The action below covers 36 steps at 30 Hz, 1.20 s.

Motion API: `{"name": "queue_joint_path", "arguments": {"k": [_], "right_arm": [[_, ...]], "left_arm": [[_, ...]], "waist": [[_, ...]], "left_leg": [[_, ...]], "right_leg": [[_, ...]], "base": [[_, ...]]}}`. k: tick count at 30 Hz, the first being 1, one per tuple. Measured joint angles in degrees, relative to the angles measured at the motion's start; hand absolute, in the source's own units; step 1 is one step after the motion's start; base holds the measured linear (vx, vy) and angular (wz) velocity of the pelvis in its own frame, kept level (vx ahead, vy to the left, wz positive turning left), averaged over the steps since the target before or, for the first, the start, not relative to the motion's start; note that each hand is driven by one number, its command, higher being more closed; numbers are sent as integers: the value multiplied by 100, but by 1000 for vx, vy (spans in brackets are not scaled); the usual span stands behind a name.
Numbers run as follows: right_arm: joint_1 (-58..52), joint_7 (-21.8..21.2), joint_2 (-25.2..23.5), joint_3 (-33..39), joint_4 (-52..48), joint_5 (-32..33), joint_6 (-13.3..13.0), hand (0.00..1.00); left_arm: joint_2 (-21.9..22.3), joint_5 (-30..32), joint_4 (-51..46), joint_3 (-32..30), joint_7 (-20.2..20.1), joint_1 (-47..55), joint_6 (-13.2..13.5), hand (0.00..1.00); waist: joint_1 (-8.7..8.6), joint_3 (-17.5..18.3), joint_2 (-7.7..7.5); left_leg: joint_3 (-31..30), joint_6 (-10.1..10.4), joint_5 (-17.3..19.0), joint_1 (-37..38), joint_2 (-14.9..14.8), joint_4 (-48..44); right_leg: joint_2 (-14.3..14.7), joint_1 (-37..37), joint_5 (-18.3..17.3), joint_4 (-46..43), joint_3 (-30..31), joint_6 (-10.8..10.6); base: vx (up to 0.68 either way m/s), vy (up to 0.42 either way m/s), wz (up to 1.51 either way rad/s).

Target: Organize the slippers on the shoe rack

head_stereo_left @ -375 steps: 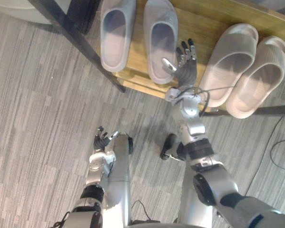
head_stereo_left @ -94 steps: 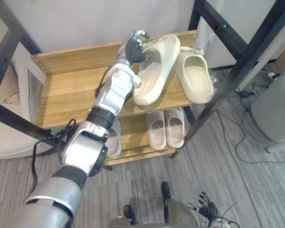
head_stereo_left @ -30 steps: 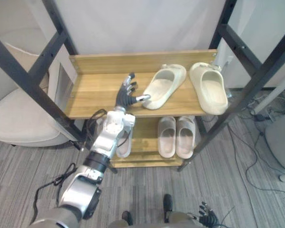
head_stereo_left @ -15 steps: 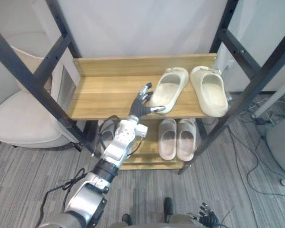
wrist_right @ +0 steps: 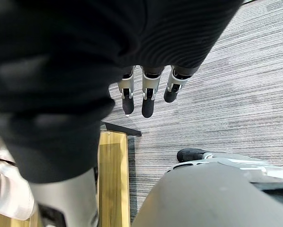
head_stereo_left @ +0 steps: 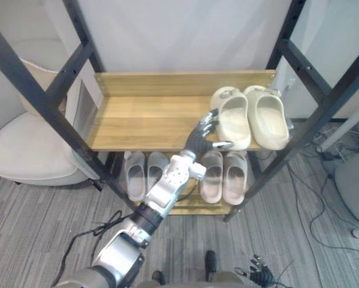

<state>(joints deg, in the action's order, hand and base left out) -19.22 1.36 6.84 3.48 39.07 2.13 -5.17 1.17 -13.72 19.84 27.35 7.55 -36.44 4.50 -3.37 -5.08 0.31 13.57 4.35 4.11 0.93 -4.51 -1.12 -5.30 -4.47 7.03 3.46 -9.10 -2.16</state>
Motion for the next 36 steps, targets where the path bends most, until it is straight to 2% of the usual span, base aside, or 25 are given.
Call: {"name": "queue_joint_path", "arguments": {"k": [8, 19, 22, 26, 32, 36], "right_arm": [[-6, 1, -4, 16, -17, 3, 0, 0], [-18, 0, -11, 37, -22, 5, 0, 0], [-34, -12, -10, 37, -17, 5, -1, 0], [-33, -32, -9, 39, 28, 5, -3, 0], [92, -77, 39, 35, 416, 2, -17, 0], [229, -84, 84, 22, 726, -9, -22, 0]], "left_arm": [[243, 1, 64, 98, 1, -329, 3, 0], [18, 11, 32, -167, 8, -338, -2, 0], [-305, -4, -801, -154, -5, -281, 12, 0], [-576, -466, -1933, 84, -168, 343, 250, 0], [-858, -1033, -2807, 661, -678, 1507, 257, 0], [-1137, -1138, -3103, 935, -1083, 2292, 257, 0]], "waist": [[-12, 0, -3], [-7, 2, -1], [32, 2, -1], [54, 29, 4], [102, 138, 12], [99, 231, 34]], "left_leg": [[36, -10, 24, 9, 2, -3], [9, -10, 23, 16, 5, -8], [-38, -10, 23, 20, 4, -12], [-150, -12, 22, 25, 11, -15], [-253, -15, 22, 62, 37, -7], [-323, -15, 30, 126, 50, 8]], "right_leg": [[-9, -74, -70, -141, 20, -6], [-15, -72, -100, -174, 14, -20], [-23, -64, -148, -225, -19, -27], [-33, -44, -168, -221, -92, -34], [-54, 63, -173, -165, -164, -42], [-43, 280, -157, 38, -254, -51]], "base": [[-5, 0, -2], [1, 0, 1], [6, -1, 8], [22, -2, 10], [14, 1, 8], [-10, -4, 9]]}}
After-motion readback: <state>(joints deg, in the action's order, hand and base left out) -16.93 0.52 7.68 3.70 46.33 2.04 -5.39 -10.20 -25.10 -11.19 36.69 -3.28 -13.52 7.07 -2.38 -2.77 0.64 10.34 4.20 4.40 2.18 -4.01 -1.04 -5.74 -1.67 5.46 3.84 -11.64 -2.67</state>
